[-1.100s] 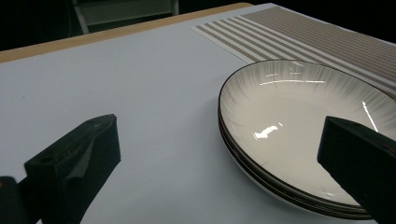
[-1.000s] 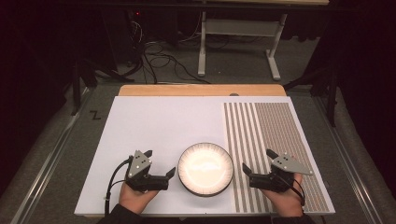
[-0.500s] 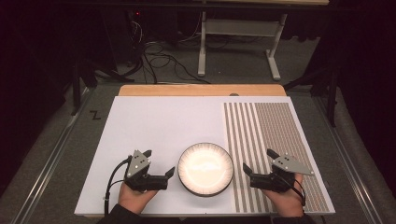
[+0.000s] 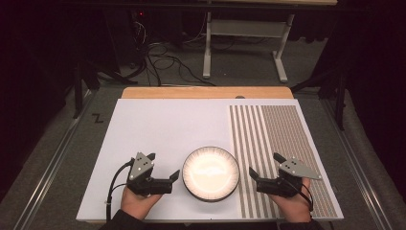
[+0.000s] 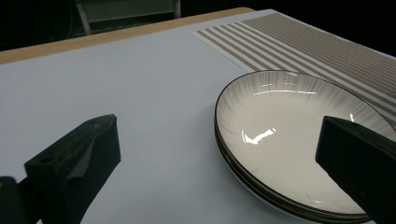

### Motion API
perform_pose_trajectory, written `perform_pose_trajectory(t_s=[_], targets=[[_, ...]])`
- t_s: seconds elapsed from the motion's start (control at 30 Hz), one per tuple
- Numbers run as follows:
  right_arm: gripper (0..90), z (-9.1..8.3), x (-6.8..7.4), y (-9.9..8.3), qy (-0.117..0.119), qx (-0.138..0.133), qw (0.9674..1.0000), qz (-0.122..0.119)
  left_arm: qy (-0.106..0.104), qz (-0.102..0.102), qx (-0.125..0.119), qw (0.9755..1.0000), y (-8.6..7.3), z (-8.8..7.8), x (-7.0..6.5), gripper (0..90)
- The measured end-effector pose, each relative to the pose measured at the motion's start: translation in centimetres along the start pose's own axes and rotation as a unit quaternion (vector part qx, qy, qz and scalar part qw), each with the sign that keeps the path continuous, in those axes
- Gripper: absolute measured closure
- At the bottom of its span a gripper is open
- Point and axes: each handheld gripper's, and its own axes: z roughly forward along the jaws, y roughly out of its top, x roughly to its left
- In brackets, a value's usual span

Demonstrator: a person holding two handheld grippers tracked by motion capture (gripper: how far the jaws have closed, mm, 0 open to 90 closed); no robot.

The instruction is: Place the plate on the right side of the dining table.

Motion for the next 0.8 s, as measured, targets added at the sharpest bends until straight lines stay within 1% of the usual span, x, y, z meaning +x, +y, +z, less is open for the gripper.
perform_pose_trajectory(t_s=[0.1, 0.13, 0.17, 0.2, 0.23, 0.27, 0.3, 0.33, 0.37, 0.4, 0.43, 0.47, 0.5, 0.53, 0.6, 0.63, 0.67, 0.7, 0.73, 0.77, 0.8], targets=[[3.8, 0.1, 0.2, 0.0, 0.001, 0.002, 1.0, -0.005, 0.0, 0.005, -0.005, 1.0, 0.0, -0.5, -0.2, 0.9], [5.9, 0.0, 0.3, 0.0, -0.002, 0.003, 0.9999, -0.01, 0.001, 0.008, -0.006, 0.9999, -0.5, -0.2, 0.2, 0.9], [7.6, 0.0, 0.5, 0.0, 0.0, 0.004, 1.0, -0.009, 0.001, 0.005, -0.008, 1.0, -0.8, 0.1, 0.5, 0.9], [10.8, 0.0, 0.6, 0.0, 0.001, 0.006, 0.9999, -0.013, 0.0, 0.001, -0.011, 0.9999, -1.2, 0.4, 0.8, 0.9], [13.5, 0.1, 0.7, 0.0, 0.002, 0.005, 0.9999, -0.013, 0.0, 0.001, -0.011, 0.9999, -1.2, 0.4, 0.8, 1.0], [13.5, 0.1, 0.7, 0.0, 0.002, 0.005, 0.9999, -0.013, -0.003, -0.004, -0.013, 0.9999, -1.5, 0.6, 1.1, 1.0], [15.9, 0.2, 0.8, 0.0, 0.004, 0.006, 0.9999, -0.016, -0.006, -0.006, -0.009, 0.9999, -1.7, 0.9, 1.3, 1.2], [17.4, 0.3, 0.9, 0.0, 0.006, 0.009, 0.9998, -0.017, -0.005, -0.004, -0.005, 1.0, -1.7, 1.0, 1.3, 1.2], [28.5, 0.6, 1.1, 0.0, 0.001, 0.009, 0.9998, -0.015, -0.002, -0.003, -0.012, 0.9999, -1.7, 1.0, 1.4, 1.2], [28.5, 0.6, 1.1, 0.0, 0.001, 0.009, 0.9998, -0.015, -0.002, -0.003, -0.012, 0.9999, -1.7, 1.0, 1.4, 1.6], [31.9, 0.6, 1.3, 0.1, 0.0, 0.012, 0.9999, -0.011, -0.004, -0.009, -0.019, 0.9998, -1.8, 0.9, 1.5, 1.6], [34.9, 0.9, 1.5, 0.1, 0.003, 0.012, 0.9998, -0.014, -0.006, -0.011, -0.021, 0.9997, -1.8, 0.9, 1.5, 2.0], [42.1, 1.1, 1.9, 0.2, 0.005, 0.015, 0.9997, -0.02, -0.008, -0.005, -0.02, 0.9997, -1.8, 0.8, 1.3, 2.1], [42.1, 1.1, 1.9, 0.2, 0.005, 0.015, 0.9997, -0.02, -0.008, -0.005, -0.02, 0.9997, -1.8, 0.8, 1.3, 2.1], [47.7, 1.3, 2.2, 0.3, 0.009, 0.017, 0.9995, -0.025, -0.007, 0.006, -0.018, 0.9998, -1.9, 0.7, 1.1, 2.1], [55.6, 1.3, 2.4, 0.5, 0.014, 0.018, 0.9995, -0.023, -0.006, 0.007, -0.019, 0.9998, -2.0, 0.6, 1.1, 2.1], [55.6, 1.3, 2.4, 0.5, 0.014, 0.018, 0.9995, -0.023, -0.006, 0.009, -0.018, 0.9998, -2.0, 0.5, 1.1, 2.1], [60.5, 1.4, 2.5, 0.6, 0.019, 0.018, 0.9994, -0.025, -0.006, 0.009, -0.017, 0.9998, -2.1, 0.5, 1.2, 2.1], [62.9, 1.5, 2.6, 0.7, 0.02, 0.018, 0.9994, -0.021, -0.007, 0.008, -0.017, 0.9998, -2.1, 0.4, 1.2, 2.1], [65.5, 1.5, 2.6, 0.7, 0.022, 0.018, 0.9993, -0.025, -0.01, 0.006, -0.016, 0.9998, -2.2, 0.3, 1.3, 2.1], [65.5, 1.5, 2.6, 0.7, 0.022, 0.018, 0.9993, -0.025, -0.01, 0.006, -0.016, 0.9998, -2.2, 0.3, 1.3, 2.1]])
